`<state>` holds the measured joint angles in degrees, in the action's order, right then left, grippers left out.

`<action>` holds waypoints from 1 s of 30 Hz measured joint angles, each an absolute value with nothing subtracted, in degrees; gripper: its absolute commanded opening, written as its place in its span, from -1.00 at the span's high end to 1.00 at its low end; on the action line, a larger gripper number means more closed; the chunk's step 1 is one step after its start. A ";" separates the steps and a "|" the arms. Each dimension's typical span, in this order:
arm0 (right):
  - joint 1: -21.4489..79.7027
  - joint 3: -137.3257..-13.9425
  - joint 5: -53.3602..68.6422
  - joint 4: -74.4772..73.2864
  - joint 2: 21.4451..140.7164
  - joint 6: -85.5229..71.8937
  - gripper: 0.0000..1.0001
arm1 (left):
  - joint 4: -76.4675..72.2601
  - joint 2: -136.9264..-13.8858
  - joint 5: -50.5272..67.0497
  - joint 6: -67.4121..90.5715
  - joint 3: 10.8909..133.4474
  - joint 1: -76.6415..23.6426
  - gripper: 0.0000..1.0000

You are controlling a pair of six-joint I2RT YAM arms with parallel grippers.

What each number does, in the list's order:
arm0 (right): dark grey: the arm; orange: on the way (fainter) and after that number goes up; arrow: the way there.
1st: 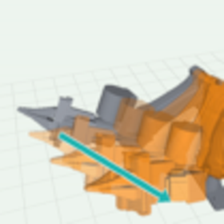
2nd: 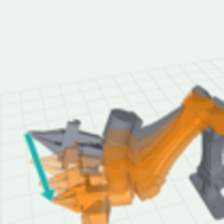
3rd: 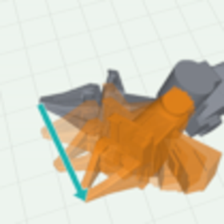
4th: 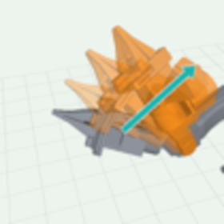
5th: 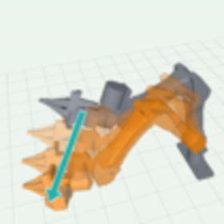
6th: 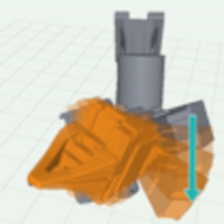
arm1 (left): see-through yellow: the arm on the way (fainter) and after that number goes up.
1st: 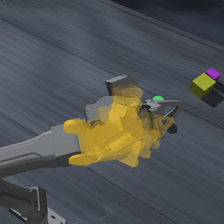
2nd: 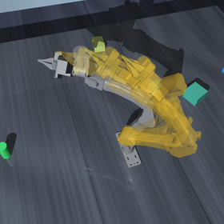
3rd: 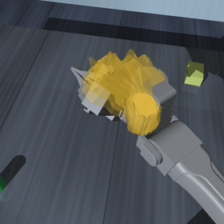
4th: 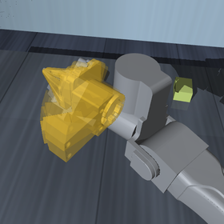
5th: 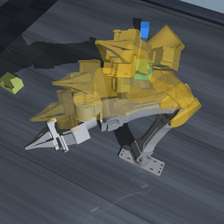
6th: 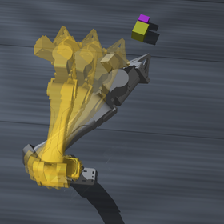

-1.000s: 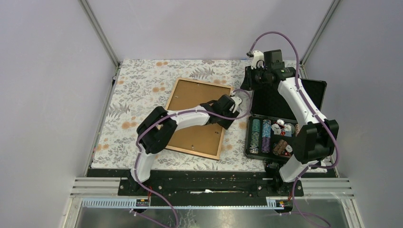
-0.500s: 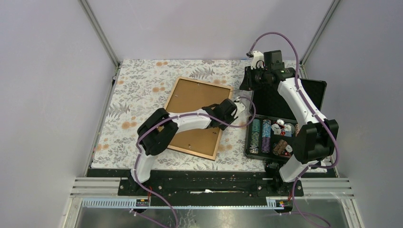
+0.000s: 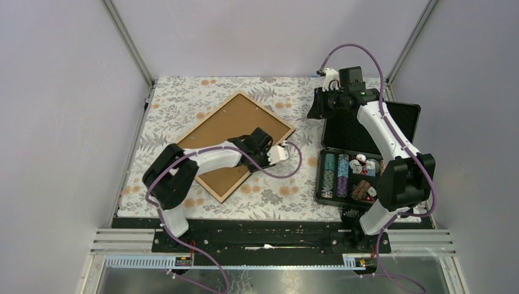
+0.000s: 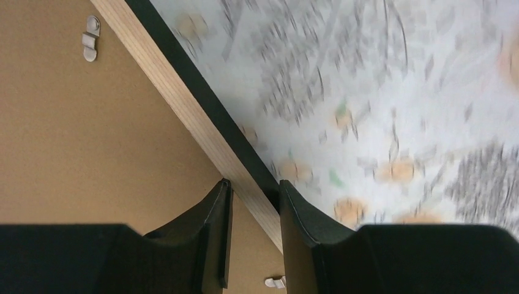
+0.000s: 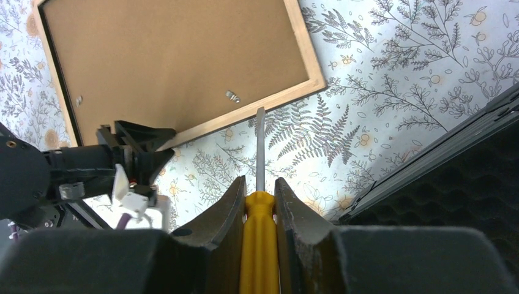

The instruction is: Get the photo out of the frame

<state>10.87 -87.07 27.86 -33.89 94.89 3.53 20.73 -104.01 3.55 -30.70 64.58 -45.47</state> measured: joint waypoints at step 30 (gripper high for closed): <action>20.60 -79.33 22.65 -32.67 94.89 7.38 1.00 | 42.57 -80.86 27.20 -50.48 49.91 -39.70 -0.48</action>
